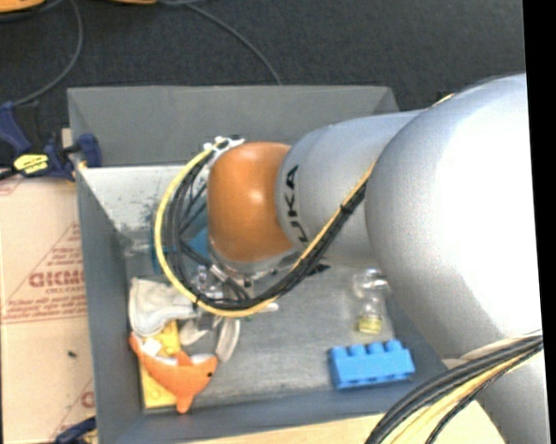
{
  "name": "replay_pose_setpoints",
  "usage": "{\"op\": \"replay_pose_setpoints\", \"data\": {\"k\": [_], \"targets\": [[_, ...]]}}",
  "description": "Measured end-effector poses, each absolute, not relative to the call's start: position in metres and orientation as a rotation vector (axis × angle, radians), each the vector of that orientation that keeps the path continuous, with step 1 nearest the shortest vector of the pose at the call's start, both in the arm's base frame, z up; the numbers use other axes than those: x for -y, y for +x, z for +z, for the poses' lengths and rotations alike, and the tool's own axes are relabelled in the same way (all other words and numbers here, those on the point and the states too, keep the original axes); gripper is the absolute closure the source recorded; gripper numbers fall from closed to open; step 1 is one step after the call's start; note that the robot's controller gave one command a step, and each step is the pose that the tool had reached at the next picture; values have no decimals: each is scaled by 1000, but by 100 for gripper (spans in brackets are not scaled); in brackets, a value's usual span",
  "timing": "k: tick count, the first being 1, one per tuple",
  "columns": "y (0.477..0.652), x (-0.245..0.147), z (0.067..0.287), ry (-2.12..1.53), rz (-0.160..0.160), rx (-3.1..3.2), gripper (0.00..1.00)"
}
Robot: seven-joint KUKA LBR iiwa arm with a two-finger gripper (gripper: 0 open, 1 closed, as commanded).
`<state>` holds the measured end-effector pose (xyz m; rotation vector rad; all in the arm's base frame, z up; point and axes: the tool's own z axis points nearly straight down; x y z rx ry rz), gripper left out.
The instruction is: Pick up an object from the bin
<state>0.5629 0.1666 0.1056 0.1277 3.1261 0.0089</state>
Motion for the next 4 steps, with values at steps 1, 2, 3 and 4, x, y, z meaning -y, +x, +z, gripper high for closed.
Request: {"op": "replay_pose_setpoints", "data": {"k": [1, 2, 3, 4], "targets": [[563, -167, 106, 130, 10, -3126, 100], [563, -167, 106, 132, 10, -3126, 100], [563, -167, 106, 133, 10, -3126, 100], [563, -167, 106, 134, 10, -3126, 100]]}}
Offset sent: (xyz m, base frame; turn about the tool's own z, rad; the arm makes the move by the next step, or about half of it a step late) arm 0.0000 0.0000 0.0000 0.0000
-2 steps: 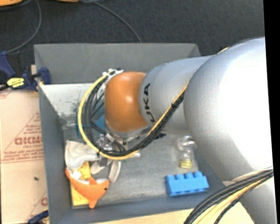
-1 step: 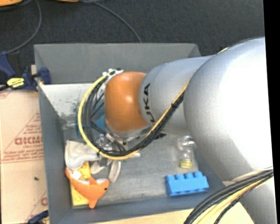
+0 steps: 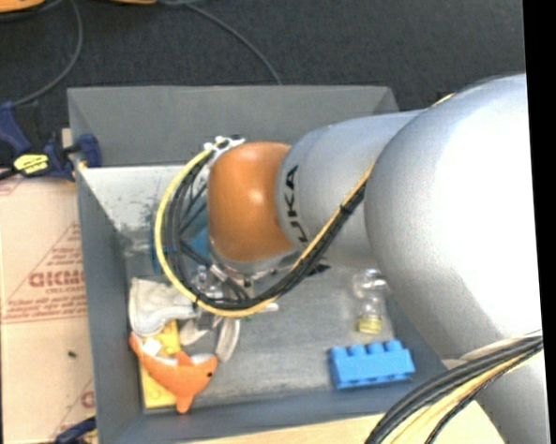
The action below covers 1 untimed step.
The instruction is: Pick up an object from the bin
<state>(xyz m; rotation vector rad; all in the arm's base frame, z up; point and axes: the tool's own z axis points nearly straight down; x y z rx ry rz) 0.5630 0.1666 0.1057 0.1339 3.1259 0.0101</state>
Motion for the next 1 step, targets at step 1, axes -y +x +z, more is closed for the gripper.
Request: {"op": "replay_pose_setpoints", "data": {"k": [1], "targets": [[563, -167, 106, 134, 10, -3126, 100]]}}
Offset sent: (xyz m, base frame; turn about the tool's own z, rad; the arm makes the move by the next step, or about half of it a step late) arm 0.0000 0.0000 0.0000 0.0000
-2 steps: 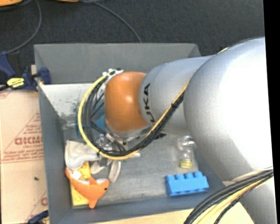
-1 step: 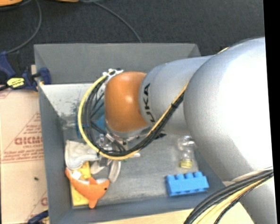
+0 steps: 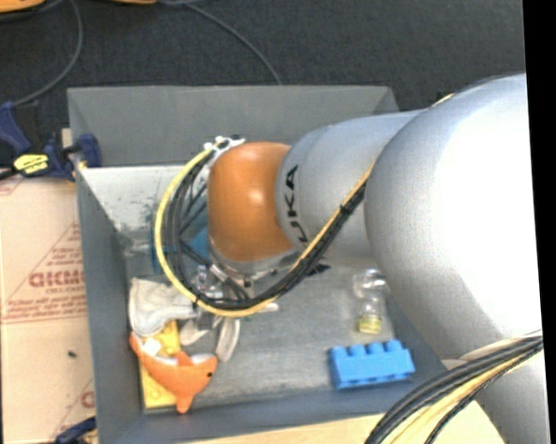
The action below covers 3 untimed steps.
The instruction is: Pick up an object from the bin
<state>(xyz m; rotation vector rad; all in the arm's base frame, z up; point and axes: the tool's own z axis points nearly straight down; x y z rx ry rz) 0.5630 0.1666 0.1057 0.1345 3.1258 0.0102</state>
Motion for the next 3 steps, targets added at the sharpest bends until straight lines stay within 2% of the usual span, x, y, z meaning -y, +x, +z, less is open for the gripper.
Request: {"op": "replay_pose_setpoints", "data": {"k": [3], "targets": [[563, -167, 106, 136, 10, -3126, 100]]}}
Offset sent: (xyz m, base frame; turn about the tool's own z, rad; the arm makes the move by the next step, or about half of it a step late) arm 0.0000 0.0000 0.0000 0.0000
